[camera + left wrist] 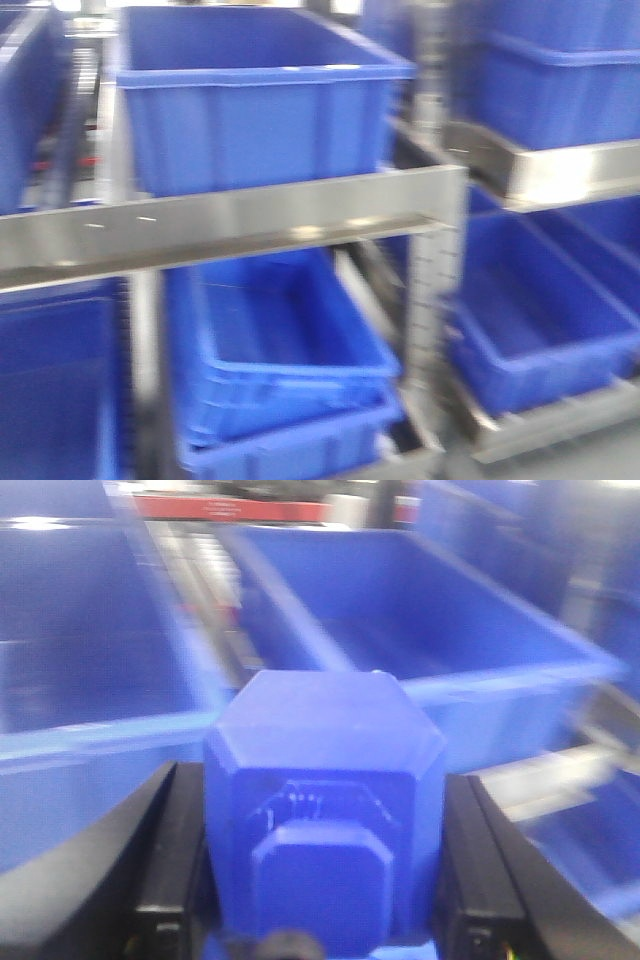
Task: Pick and sort blue part to right shelf
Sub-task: 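Drive the base to the shelf rack of blue bins, then lower both held blue parts into adjacent blue bins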
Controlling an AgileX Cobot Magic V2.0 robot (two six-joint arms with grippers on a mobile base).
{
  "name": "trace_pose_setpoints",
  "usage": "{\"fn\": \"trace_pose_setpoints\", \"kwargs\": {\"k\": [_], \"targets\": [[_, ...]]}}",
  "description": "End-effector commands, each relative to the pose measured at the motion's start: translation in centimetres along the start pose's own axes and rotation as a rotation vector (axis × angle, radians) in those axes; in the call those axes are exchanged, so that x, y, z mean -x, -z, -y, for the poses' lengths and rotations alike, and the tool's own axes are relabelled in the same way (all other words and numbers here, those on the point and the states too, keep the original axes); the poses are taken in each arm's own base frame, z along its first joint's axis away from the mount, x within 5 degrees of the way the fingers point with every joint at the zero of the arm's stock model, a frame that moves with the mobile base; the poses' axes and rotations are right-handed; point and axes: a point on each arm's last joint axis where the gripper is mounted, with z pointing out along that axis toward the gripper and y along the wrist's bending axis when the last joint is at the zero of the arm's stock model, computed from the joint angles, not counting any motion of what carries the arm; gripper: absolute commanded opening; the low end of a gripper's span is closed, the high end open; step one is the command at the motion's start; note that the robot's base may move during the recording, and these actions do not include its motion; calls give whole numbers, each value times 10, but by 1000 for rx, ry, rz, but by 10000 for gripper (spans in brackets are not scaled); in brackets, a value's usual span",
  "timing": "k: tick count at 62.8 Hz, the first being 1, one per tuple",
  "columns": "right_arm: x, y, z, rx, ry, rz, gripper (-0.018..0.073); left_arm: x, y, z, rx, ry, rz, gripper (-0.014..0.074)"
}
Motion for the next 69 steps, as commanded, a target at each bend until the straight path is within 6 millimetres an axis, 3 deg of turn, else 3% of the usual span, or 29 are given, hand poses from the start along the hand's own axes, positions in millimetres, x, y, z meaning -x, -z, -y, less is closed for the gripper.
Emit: {"fn": "trace_pose_setpoints", "kwargs": {"k": [1, 69], "targets": [[19, 3, -1, 6, 10, 125, 286, 19, 1, 2, -11, 2, 127, 209], [19, 3, -1, 6, 10, 125, 286, 19, 1, 2, -11, 2, 127, 209]]}}
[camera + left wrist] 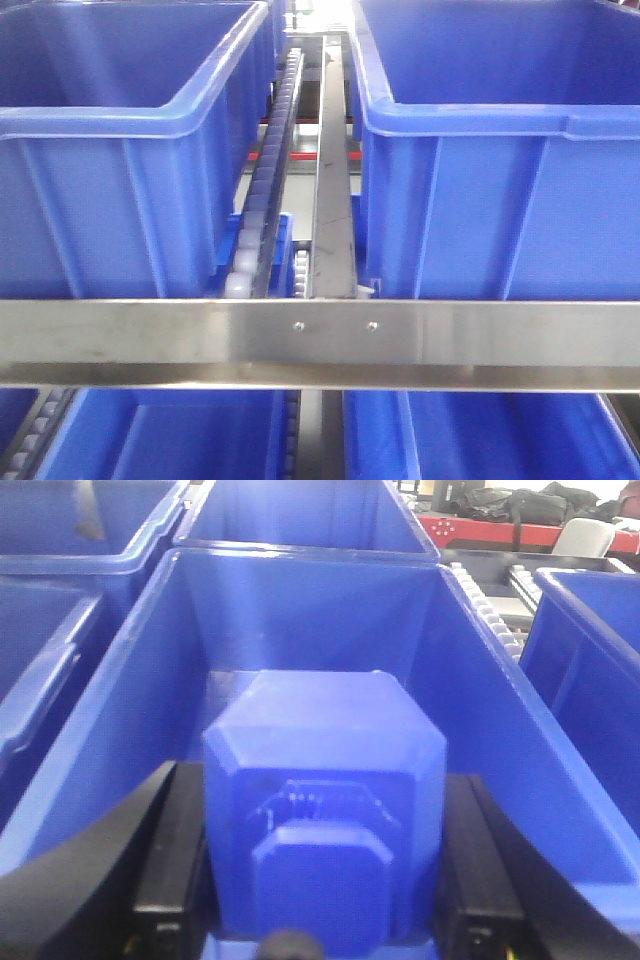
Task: Pick and sort blue part to right shelf
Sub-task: 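Lower both held blue parts into adjacent blue bins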
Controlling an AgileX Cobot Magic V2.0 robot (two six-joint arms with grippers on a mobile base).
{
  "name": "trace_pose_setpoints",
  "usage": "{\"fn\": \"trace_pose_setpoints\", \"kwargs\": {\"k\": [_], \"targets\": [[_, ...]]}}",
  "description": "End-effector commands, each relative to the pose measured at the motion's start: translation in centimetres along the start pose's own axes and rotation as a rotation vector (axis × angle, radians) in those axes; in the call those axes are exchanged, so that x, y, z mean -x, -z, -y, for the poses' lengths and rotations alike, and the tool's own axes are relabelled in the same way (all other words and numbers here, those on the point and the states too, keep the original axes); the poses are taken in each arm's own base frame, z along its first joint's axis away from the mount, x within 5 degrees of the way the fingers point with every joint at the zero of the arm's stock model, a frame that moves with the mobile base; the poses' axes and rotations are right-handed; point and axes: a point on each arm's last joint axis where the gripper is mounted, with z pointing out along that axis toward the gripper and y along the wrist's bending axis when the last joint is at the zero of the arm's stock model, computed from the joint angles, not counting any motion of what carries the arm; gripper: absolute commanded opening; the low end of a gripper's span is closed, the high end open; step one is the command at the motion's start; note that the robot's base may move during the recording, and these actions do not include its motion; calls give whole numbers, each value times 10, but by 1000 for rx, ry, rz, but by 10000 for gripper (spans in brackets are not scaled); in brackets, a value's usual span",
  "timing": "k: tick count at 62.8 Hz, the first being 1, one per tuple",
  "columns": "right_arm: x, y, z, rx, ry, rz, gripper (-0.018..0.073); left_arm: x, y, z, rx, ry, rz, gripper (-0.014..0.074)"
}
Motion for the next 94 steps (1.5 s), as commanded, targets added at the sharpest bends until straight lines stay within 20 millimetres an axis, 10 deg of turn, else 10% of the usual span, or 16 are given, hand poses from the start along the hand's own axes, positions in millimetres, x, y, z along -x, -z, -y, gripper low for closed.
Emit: {"fn": "trace_pose_setpoints", "kwargs": {"k": [1, 94], "targets": [[19, 3, -1, 6, 10, 125, 286, 19, 1, 2, -11, 2, 127, 209], [35, -15, -8, 52, 5, 211, 286, 30, -10, 3, -23, -3, 254, 211]]}}
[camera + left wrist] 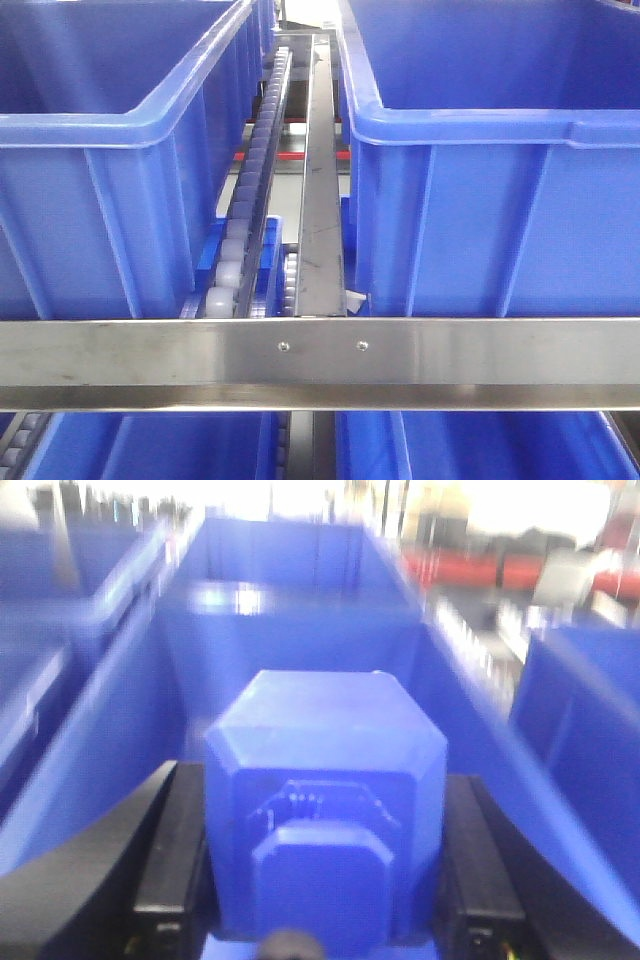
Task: Pick and sort blue part to right shelf
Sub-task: 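Lower both held blue parts into adjacent blue bins, then open both grippers to release the parts into the bins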
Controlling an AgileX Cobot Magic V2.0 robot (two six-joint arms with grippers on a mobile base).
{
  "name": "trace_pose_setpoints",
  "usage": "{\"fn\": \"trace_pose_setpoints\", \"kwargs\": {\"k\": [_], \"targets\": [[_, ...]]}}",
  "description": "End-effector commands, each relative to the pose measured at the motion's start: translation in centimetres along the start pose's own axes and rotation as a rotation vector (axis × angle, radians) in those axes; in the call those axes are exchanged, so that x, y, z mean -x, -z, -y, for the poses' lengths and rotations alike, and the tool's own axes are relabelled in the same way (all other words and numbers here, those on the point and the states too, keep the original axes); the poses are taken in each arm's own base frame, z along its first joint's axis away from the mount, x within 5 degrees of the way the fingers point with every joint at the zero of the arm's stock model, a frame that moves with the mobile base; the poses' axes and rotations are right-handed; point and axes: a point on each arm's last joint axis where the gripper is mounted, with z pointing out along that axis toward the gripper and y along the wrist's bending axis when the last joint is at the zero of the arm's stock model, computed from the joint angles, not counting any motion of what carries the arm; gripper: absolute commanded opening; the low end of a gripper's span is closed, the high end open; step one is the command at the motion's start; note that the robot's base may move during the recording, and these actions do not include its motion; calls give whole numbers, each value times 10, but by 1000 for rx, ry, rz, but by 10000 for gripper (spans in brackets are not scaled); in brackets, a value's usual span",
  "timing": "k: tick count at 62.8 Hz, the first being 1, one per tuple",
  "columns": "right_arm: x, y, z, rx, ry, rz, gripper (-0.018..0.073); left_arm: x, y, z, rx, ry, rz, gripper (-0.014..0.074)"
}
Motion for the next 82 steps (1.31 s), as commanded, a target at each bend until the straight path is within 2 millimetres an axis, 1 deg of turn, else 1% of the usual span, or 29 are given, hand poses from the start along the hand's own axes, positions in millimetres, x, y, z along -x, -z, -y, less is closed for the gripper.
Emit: {"fn": "trace_pose_setpoints", "kwargs": {"k": [1, 8, 13, 21, 30, 34, 36, 39, 42, 43, 46, 52, 54, 55, 59, 70, 74, 78, 81, 82], "targets": [[28, -10, -4, 26, 10, 149, 286, 19, -10, 2, -13, -2, 146, 211], [34, -32, -5, 27, 10, 146, 288, 11, -33, 1, -9, -2, 100, 211], [35, -47, -6, 29, 10, 159, 288, 7, -48, 1, -10, -13, 100, 211], [28, -70, -5, 29, 10, 143, 290, 0, -76, 1, -14, -54, 36, 211], [22, -84, -5, 30, 9, 142, 290, -4, -103, 1, -15, -68, -20, 230], [21, -87, -5, 30, 9, 146, 290, -5, -113, 1, -10, -68, -55, 278], [21, -87, -5, 30, 9, 146, 290, -5, -117, 1, -8, -68, -75, 323], [20, -88, -5, 30, 8, 140, 295, -6, -122, 1, -4, -68, -102, 414], [20, -88, -5, 29, 7, 134, 324, -6, -126, 0, -1, -68, -119, 491], [20, -88, -5, 29, 7, 134, 339, -7, -127, 0, -1, -68, -125, 517], [20, -88, -5, 28, 2, 134, 423, -6, -128, 0, 0, -68, -130, 555], [20, -88, -3, 16, -50, 131, 598, -6, -129, 0, 1, -69, -131, 556], [19, -88, -3, 11, -69, 128, 638, -6, -129, 0, 1, -69, -131, 556], [19, -88, -2, 8, -80, 124, 645, -6, -129, 0, 1, -69, -131, 556], [18, -88, -2, 5, -88, 110, 620, -6, -129, 0, 1, -69, -133, 556], [18, -88, -2, 5, -88, 115, 619, -6, -129, 0, 1, -69, -133, 555], [19, -88, -2, 6, -88, 118, 606, -3, -126, 1, 0, -69, -122, 549], [20, -86, -2, 6, -87, 122, 577, 2, -122, 1, -2, -69, -103, 514], [20, -85, -2, 7, -88, 120, 530, 6, -117, 2, -2, -69, -91, 465], [20, -84, -2, 7, -88, 119, 501, 8, -115, 2, -2, -69, -88, 449]]}}
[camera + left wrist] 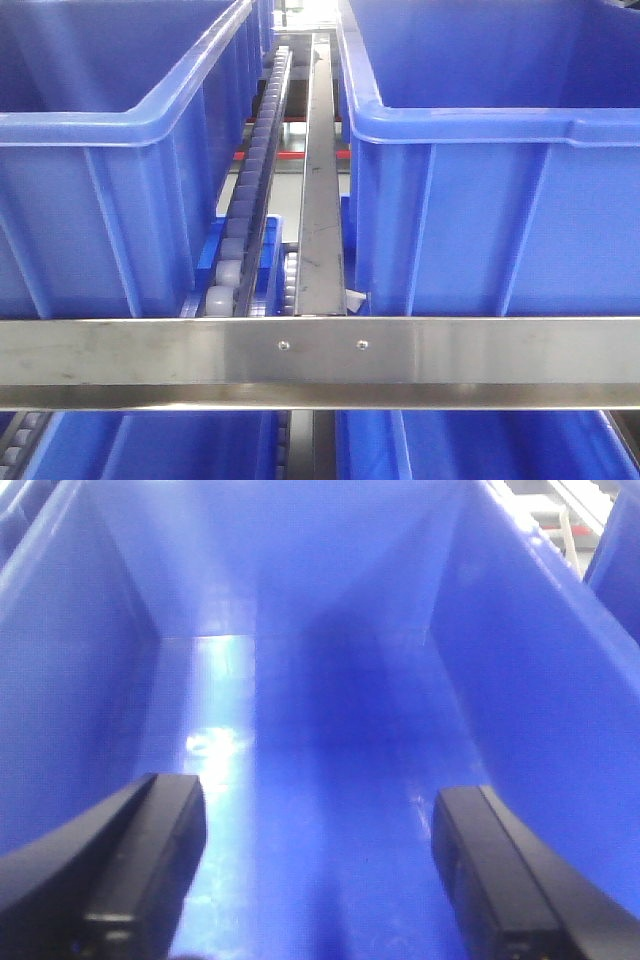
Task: Pick and sort blue part to right shelf
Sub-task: 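Open both grippers to release the parts into the bins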
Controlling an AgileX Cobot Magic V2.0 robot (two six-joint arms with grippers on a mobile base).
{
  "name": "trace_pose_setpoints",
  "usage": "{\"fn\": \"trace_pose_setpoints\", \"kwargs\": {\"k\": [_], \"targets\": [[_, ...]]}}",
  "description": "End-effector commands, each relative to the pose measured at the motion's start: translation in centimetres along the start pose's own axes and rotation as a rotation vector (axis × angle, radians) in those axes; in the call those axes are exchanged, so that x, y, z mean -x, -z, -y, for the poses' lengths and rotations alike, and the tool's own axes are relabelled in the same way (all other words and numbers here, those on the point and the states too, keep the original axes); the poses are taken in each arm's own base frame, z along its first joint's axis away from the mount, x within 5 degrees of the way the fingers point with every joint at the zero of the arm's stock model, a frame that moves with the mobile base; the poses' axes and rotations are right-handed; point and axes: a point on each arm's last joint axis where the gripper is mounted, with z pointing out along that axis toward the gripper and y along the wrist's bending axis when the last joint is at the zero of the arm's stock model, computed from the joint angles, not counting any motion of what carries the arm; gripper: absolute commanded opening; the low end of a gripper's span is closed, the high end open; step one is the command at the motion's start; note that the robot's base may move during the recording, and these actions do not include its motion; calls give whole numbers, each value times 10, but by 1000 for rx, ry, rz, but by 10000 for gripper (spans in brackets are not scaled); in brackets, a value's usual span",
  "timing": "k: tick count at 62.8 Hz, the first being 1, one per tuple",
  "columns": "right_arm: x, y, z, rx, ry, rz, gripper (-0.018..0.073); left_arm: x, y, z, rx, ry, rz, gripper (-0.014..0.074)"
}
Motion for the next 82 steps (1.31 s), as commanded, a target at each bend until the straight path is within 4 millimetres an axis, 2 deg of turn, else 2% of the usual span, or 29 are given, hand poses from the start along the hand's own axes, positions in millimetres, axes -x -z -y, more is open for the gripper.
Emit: {"fn": "trace_pose_setpoints", "kwargs": {"k": [1, 11, 14, 28, 35, 42, 61, 73, 82], "targets": [[25, 8, -4, 19, -8, 143, 478, 31, 18, 2, -13, 1, 169, 420], [28, 17, -4, 21, -5, 135, 103, 42, 40, 3, -14, 1, 228, 160], [29, 19, -4, 21, -6, 142, 37, 44, 45, 3, -15, -2, 245, 113], [35, 32, -5, 27, -6, 159, 57, 47, 67, 0, 3, -5, 237, 122], [34, 43, -1, 4, 3, 136, 57, 46, 80, -11, 63, 51, 252, 122], [25, 52, 8, -39, 3, 150, 57, 40, 96, -23, 133, 134, 296, 129], [-8, 94, 14, -51, 4, 244, 57, -6, 140, -17, 134, 126, 374, 129], [-24, 109, 15, -47, 5, 277, 57, -33, 148, -5, 28, 55, 321, 128], [-27, 117, 15, -42, 6, 306, 57, -37, 151, -3, -8, 68, 328, 126]]}}
